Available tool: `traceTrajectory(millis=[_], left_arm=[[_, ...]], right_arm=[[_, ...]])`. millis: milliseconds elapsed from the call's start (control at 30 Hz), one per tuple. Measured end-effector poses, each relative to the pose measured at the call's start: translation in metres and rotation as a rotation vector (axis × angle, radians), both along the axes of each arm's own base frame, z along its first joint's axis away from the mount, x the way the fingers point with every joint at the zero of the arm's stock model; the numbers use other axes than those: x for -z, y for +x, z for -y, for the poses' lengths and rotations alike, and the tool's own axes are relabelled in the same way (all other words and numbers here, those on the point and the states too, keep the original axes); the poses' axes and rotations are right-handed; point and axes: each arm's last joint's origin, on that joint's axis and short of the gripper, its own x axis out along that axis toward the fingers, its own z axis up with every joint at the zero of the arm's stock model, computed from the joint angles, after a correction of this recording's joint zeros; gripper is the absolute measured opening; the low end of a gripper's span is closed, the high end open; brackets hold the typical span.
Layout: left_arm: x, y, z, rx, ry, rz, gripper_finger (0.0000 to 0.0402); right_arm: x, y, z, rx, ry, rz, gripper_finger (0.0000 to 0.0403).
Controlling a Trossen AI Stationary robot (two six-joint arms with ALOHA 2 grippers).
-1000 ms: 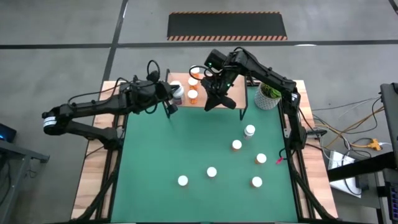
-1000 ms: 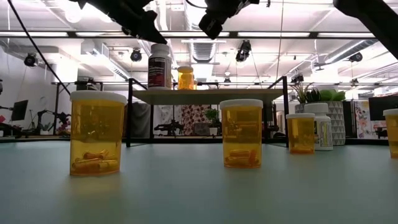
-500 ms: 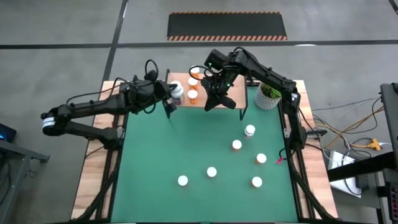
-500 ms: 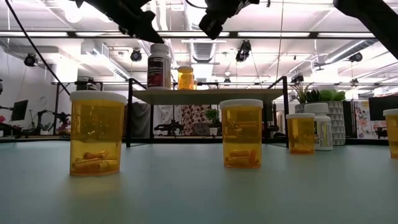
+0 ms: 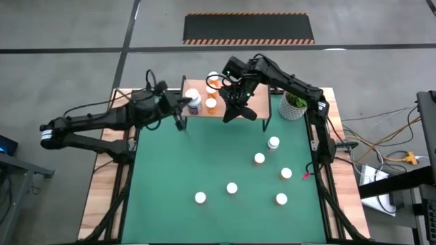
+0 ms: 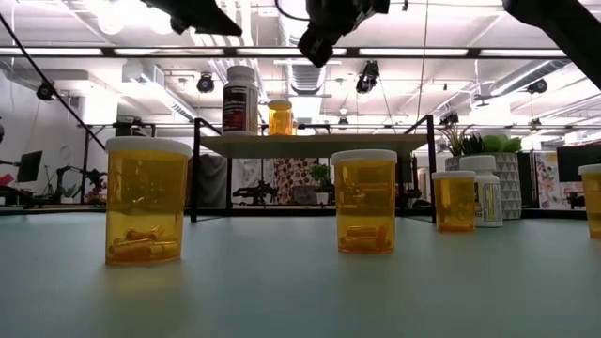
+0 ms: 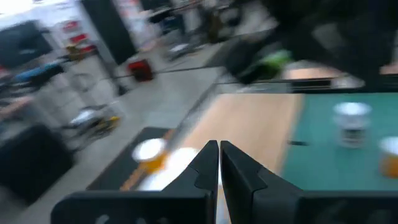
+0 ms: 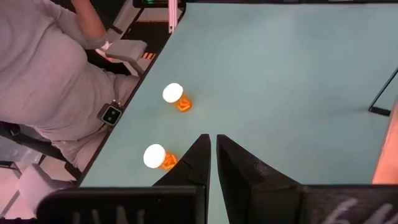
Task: Pick and place medicine bottles onto shelf by color
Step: Adjust the pill bottles on the shelf
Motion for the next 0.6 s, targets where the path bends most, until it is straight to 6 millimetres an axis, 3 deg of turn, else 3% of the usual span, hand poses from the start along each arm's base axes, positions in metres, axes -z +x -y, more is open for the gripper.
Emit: traceTrajectory(millis=[200, 300, 600], left_arm=[[0.018, -0.002, 0.025, 0.213, -0.017, 0.010, 0.0000], [0.026, -0.003, 0.032, 0.256, 0.007, 0.012, 0.0000], [0.044, -0.006, 0.037, 0.290, 0.004, 0.006, 0.0000]], right_arm=[[0.022, 0.010, 0.005, 0.021, -0.019, -0.004, 0.0018], [0.024, 0.016, 0.011, 0.123, -0.141, -0.024, 0.0018], [-0.006, 0.019, 0.033, 0.521, -0.676, -0.036, 0.0018]])
